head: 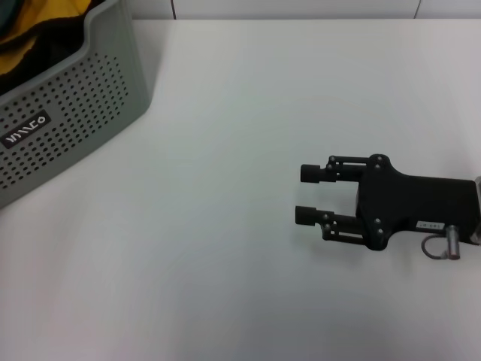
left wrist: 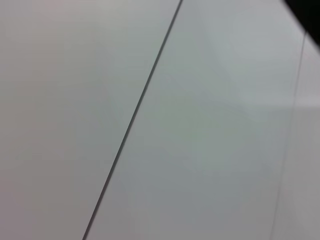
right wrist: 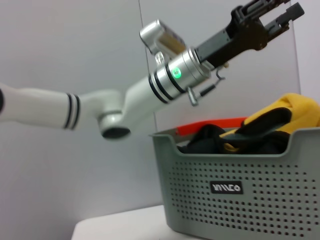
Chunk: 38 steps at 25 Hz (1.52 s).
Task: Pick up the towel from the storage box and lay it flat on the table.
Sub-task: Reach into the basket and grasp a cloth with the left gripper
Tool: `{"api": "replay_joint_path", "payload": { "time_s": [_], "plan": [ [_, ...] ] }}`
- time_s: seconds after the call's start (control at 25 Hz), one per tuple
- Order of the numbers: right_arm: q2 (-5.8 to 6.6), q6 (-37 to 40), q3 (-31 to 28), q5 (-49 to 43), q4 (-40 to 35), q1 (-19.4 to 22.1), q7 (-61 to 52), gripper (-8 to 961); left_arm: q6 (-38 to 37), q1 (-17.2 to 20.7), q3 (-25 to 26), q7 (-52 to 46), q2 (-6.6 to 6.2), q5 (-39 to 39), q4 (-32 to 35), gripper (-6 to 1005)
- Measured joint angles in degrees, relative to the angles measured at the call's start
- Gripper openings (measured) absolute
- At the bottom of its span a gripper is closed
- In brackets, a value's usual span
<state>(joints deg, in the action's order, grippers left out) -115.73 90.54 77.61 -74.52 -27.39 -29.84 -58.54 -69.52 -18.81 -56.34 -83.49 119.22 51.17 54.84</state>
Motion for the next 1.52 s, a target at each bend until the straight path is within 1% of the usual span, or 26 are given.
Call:
{"api": "replay_joint_path", "payload": {
  "time_s": [0.04,0.12,0.2,0.32,0.36,0.4,0.52,0.64,0.8,1.0,1.32,1.36,1.44,1.52],
  "plan": [
    [0.0,-0.61,0.0,0.01,0.0,-0.21,0.27,559,2.35,0.6,0.0,-3.32,-0.03,3.23,3.45,546],
    [-0.05,-1.83,-0.01,0.09,-0.02,-0.56,0.74,559,5.96,1.08,0.0,-7.54,0.01,7.76,7.55,546],
    [-0.13,-2.98,-0.06,0.26,-0.03,-0.91,1.04,559,11.72,1.55,0.0,-13.4,0.26,14.95,13.11,545],
    [-0.19,-3.67,-0.1,0.4,0.03,-1.68,1.14,559,17.53,1.82,0.17,-21.07,0.33,24.87,17.97,544],
    [-0.2,-3.72,-0.1,0.41,0.04,-1.82,1.14,559,17.53,1.82,0.17,-21.07,0.33,24.87,17.97,540],
    [-0.2,-3.91,-0.1,0.41,0.02,-1.9,1.14,559,19.92,1.96,1.75,-26.45,0.34,32.58,20.86,535],
    [-0.18,-4.8,-0.1,0.42,-0.09,-2.09,1.15,559,20.25,2.45,4.12,-29.42,0.47,38.03,22.86,522],
    [-0.01,-5.23,-0.37,0.44,-0.14,-2.18,1.15,559,20.34,4.32,5.83,-31.73,0.49,41.7,24.91,509],
    [-0.23,-5.5,-1.62,0.49,-0.14,-2.18,1.29,559,21.62,5.12,6.25,-33.02,0.68,45.15,24.03,491],
    [-0.22,-5.46,-1.65,0.5,-0.14,-2.2,1.75,559,22.12,3.88,6.49,-32.93,0.66,45.68,18.91,469],
    [-0.07,-5.71,-1.67,0.5,-0.11,-2.0,2.16,558,25.44,2.32,6.16,-33.37,0.74,46.44,14.45,439],
    [-0.07,-5.71,-1.67,0.5,-0.11,-2.0,2.16,558,25.75,1.74,6.13,-33.35,0.73,46.43,13.55,440],
    [0.06,-5.81,-1.68,0.49,-0.11,-1.96,2.15,558,25.82,-0.57,6.36,-33.21,0.55,46.51,10.5,441],
    [0.07,-5.7,-1.67,0.53,-0.11,-1.84,2.17,558,25.85,-1.61,6.42,-33.14,0.47,46.57,9.33,441]
  ]
}}
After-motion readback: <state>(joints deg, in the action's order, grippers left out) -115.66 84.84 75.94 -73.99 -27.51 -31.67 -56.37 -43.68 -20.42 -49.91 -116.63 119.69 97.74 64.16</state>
